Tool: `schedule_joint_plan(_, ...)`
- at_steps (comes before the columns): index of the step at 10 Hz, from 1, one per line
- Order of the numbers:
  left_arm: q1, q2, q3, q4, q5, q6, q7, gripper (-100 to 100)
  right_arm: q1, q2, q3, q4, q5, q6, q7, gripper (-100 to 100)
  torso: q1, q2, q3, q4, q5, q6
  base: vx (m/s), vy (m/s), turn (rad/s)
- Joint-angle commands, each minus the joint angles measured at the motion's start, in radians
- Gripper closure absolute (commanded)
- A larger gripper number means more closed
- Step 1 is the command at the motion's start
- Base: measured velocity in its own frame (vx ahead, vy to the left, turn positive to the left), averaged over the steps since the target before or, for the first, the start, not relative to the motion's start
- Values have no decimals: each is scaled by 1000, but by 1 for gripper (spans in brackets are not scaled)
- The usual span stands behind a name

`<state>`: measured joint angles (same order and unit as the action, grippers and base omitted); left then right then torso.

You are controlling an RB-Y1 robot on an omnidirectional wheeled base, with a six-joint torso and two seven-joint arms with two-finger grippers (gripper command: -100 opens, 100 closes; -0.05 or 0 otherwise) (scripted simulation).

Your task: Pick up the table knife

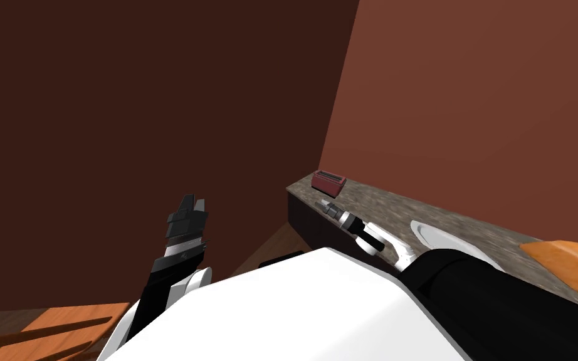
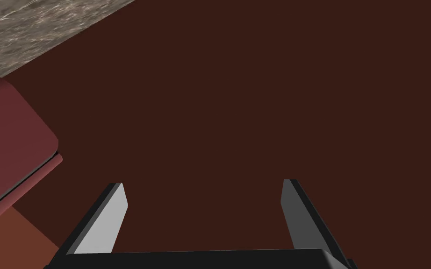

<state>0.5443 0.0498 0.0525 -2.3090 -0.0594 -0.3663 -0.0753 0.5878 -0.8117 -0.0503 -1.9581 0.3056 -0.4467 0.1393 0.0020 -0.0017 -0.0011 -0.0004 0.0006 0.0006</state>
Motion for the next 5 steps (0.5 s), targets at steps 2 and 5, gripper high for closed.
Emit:
schedule_joint_plan(2, 0, 0, 0, 0, 0, 0, 0, 0, 12, -83, 4, 37, 18, -3, 3, -100, 1, -1, -1, 0, 0, 0, 60, 32, 110)
schedule_joint_plan(5, 0, 0, 0, 0, 0, 0, 0, 0, 39, -176, 14, 100, 43, -7, 9, -100, 0, 0, 0, 0, 0, 0, 52, 19, 123)
